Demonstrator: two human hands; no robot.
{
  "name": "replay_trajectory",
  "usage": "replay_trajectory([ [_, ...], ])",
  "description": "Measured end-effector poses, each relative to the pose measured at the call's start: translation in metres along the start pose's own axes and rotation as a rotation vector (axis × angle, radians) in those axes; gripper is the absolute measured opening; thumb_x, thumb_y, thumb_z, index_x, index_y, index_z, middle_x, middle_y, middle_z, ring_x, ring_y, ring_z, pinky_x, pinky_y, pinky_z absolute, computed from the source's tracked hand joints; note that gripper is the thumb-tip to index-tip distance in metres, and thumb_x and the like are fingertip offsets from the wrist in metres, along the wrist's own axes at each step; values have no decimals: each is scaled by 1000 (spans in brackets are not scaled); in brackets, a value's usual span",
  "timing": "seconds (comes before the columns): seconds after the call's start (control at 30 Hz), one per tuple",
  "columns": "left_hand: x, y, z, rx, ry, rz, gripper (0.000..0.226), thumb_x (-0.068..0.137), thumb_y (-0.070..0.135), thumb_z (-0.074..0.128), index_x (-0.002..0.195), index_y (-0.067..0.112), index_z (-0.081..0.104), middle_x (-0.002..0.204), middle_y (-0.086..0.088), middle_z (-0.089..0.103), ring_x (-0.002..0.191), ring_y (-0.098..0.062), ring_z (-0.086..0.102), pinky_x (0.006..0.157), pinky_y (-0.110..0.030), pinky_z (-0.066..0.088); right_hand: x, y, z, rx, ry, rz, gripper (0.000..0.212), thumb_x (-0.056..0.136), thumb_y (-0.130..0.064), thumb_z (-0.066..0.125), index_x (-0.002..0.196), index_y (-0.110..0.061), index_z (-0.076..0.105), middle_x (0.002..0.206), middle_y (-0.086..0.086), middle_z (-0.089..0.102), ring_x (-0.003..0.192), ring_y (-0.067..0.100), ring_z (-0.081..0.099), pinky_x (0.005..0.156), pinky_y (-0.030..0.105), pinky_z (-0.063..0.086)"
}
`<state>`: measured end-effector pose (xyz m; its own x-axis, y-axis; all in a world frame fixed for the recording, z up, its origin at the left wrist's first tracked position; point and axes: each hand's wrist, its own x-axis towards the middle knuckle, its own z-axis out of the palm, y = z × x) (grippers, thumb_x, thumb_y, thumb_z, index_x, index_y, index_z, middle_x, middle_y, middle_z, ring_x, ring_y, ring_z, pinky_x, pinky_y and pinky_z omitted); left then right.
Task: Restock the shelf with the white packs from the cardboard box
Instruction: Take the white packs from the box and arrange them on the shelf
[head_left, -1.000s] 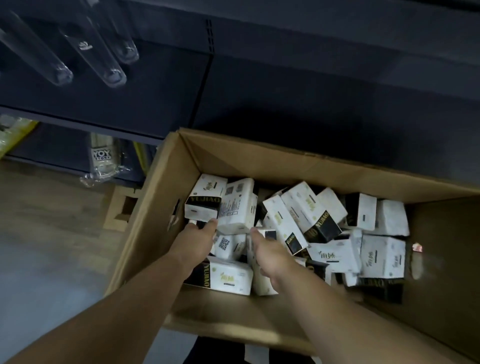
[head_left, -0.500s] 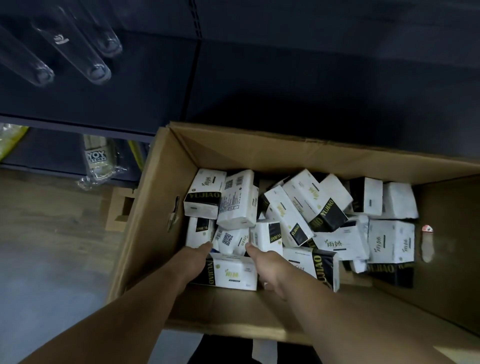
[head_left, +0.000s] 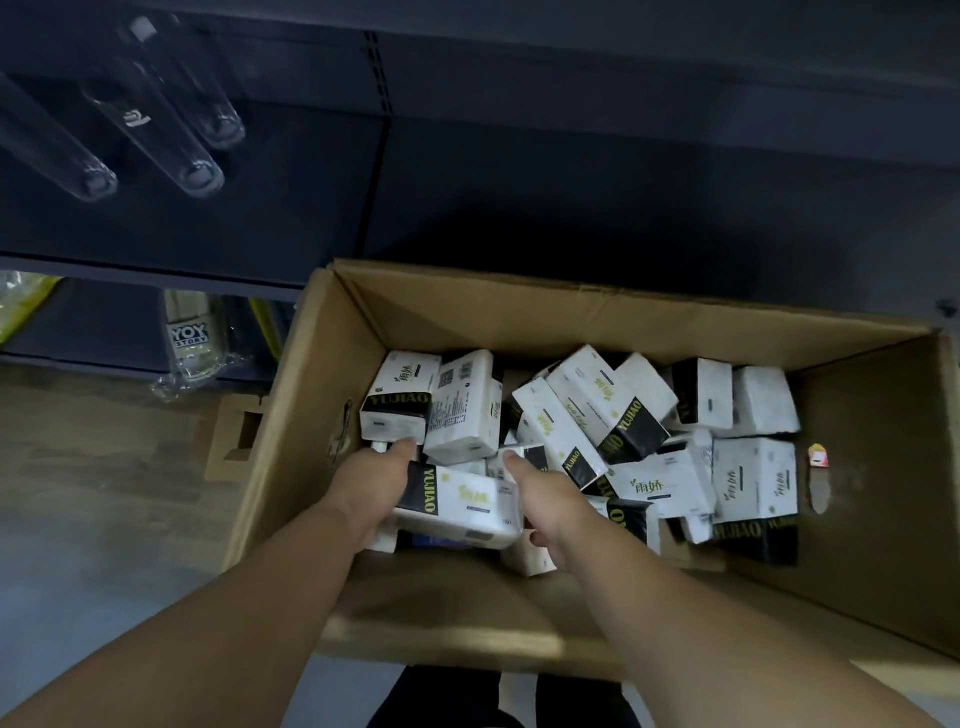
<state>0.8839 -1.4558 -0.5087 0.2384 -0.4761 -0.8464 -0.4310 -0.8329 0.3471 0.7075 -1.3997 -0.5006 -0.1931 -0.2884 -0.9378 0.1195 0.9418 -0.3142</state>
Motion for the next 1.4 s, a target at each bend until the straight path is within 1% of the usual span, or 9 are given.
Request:
replay_trajectory([
  [0.1,-9,6,0,-38,10,38,47,90,50,55,111,9,62,104,-8,68,93,-26,64,86,-35,48,-13,-5,-6,52,29,-70,29,98,-45,51,91,-17,52,84,-1,56,75,14,53,73,31,45],
  [0.27,-38,25,2,-133,20,124,44,84,53,58,102,13,65,96,-9,71,89,-27,67,89,-38,51,-32,-15,-26,180,89,-203,22,95,-39,57,88,-18,53,92,7,63,83,24,62,67,32,48],
  [0.43,-89,56,12,-260,19,290,36,88,45,58,96,11,66,92,-15,72,85,-33,68,73,-34,49,-67,-33,-57,269,146,-404,21,91,-34,59,93,-13,54,91,10,62,87,30,63,69,38,48],
  [0.57,-143,83,18,-359,9,442,32,92,44,55,95,13,64,81,-6,67,70,-24,64,63,-29,48,-107,-47,-91,314,164,-602,14,94,-26,58,98,-12,57,85,0,58,77,14,53,68,31,43],
  [0.7,-196,105,21,-399,77,620,35,92,46,54,99,14,65,85,1,67,82,-19,64,85,-36,51,-155,-61,-122,333,131,-818,10,96,-24,56,106,-21,57,100,-5,61,87,6,55,77,29,43],
  [0.83,-250,118,25,-468,96,758,24,95,42,52,84,23,60,84,-3,69,79,-20,66,67,-32,50,-206,-70,-146,313,89,-999,12,97,-24,52,93,-34,56,107,-1,66,92,16,67,77,38,59],
  [0.93,-280,127,23,-494,163,874,28,94,44,52,81,22,63,89,-5,72,86,-24,69,77,-37,53,-236,-76,-161,302,72,-1123,20,97,-22,52,85,-36,60,102,-4,70,89,14,70,81,44,60],
  [1.13,-329,148,9,-493,284,1044,34,96,46,49,97,15,64,87,2,69,80,-13,65,60,-28,47,-277,-95,-179,332,69,-1260,35,96,-24,55,131,-23,52,118,-2,63,93,8,66,55,17,53],
  [1.4,-346,175,-17,-494,344,1164,40,97,41,48,92,4,63,83,-2,64,76,-15,57,66,-32,46,-309,-117,-175,296,50,-1367,21,96,-15,53,94,-34,61,96,-12,71,86,4,69,57,17,53],
])
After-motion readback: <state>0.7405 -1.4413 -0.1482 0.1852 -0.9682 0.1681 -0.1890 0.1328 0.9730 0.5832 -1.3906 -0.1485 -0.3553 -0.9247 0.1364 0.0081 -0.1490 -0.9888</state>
